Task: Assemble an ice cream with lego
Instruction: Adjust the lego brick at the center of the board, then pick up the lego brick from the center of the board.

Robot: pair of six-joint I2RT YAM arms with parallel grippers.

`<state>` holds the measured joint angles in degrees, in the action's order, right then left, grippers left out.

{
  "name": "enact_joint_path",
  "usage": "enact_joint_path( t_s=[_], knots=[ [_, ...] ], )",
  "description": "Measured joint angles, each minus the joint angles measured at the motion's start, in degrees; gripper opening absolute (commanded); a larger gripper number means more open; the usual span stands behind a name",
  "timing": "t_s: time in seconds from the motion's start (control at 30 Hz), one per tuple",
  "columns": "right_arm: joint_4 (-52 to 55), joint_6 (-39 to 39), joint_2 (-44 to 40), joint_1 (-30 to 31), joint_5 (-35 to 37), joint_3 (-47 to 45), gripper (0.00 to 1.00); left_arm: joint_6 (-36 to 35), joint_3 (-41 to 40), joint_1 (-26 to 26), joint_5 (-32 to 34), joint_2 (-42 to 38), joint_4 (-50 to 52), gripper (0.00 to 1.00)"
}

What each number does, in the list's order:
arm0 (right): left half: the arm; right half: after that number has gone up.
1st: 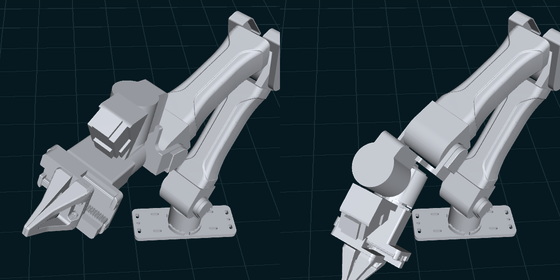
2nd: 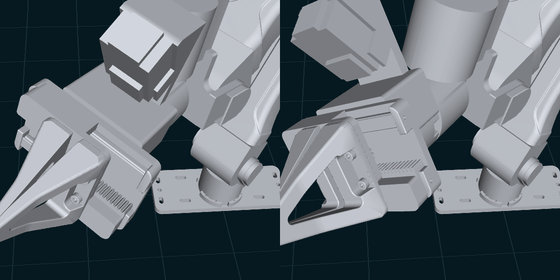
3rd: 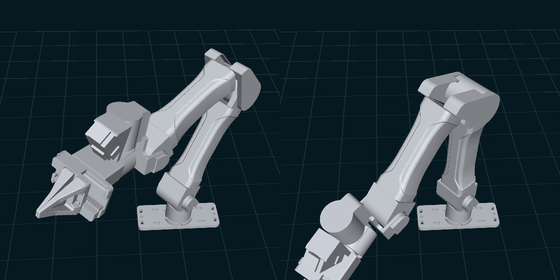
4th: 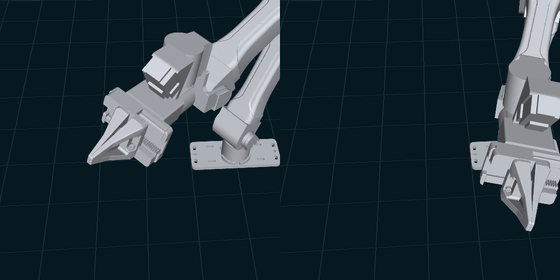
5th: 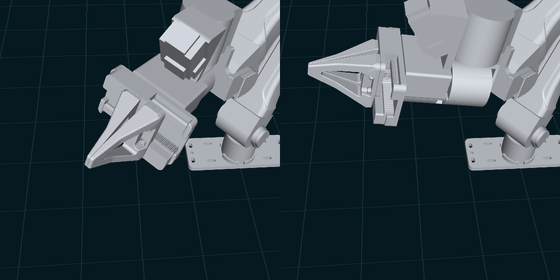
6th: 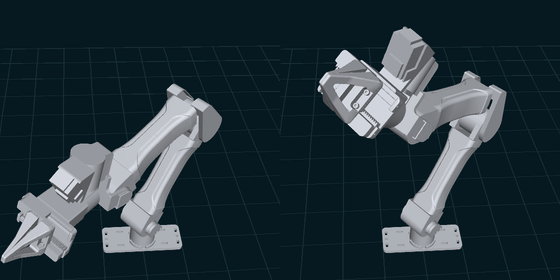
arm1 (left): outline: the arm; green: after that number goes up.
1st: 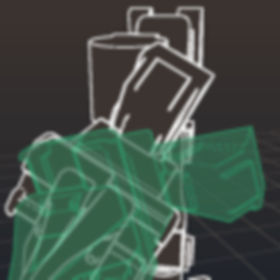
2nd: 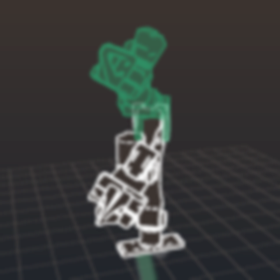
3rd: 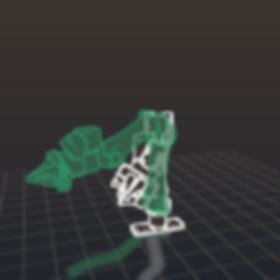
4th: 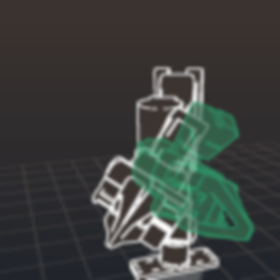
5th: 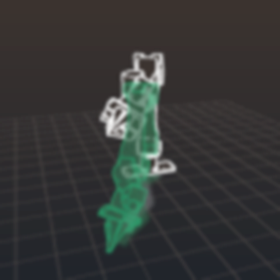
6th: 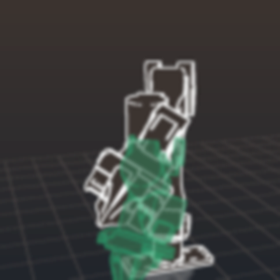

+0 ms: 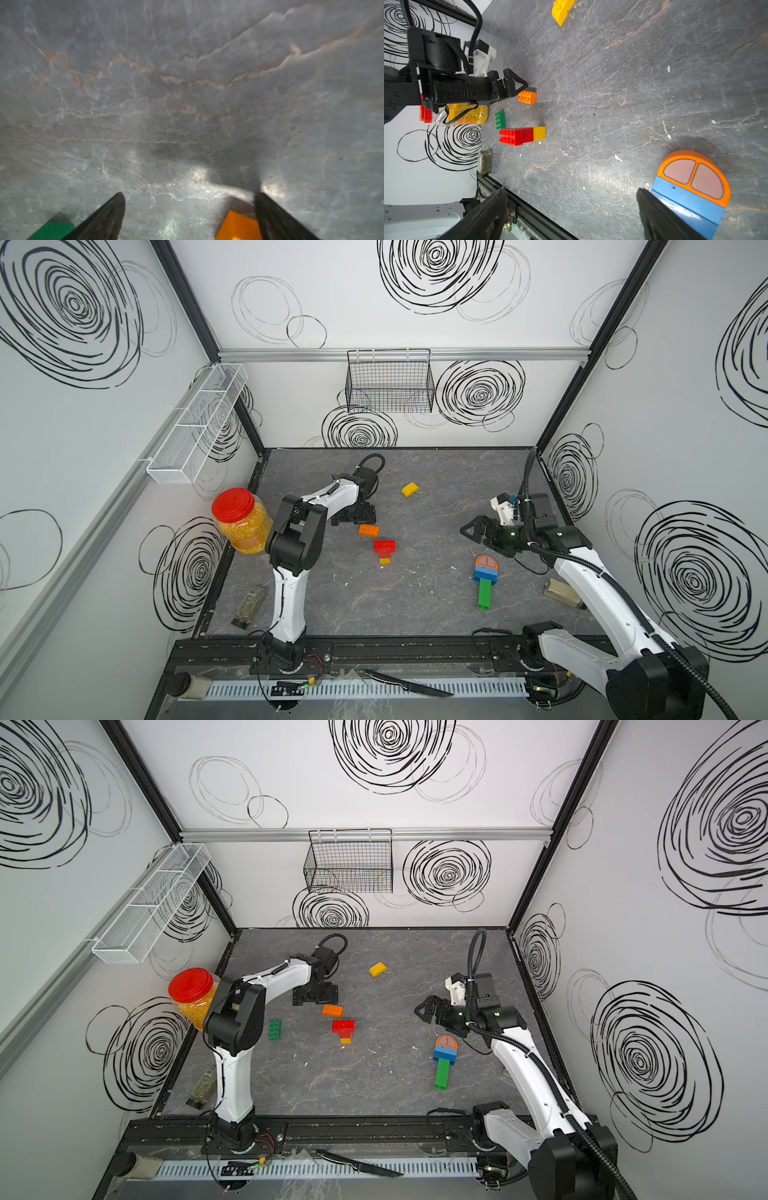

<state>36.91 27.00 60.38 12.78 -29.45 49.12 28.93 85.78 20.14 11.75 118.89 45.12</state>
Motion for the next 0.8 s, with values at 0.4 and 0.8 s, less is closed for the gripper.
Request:
enact_joint_path(
  t_s=[0.4, 0.8],
  knots=[
    [-0.3, 0.2, 0.0, 0.6, 0.3, 0.0, 1.0, 2.2, -8.6, -0.8, -1.7, -9.9, -1.6, 0.99],
    [-0.3, 0.3, 0.0, 1.0, 0.9, 0.0, 1.0, 5.8, -2.8, 4.3, -7.2, -9.1, -1.5, 0.99]
  ],
)
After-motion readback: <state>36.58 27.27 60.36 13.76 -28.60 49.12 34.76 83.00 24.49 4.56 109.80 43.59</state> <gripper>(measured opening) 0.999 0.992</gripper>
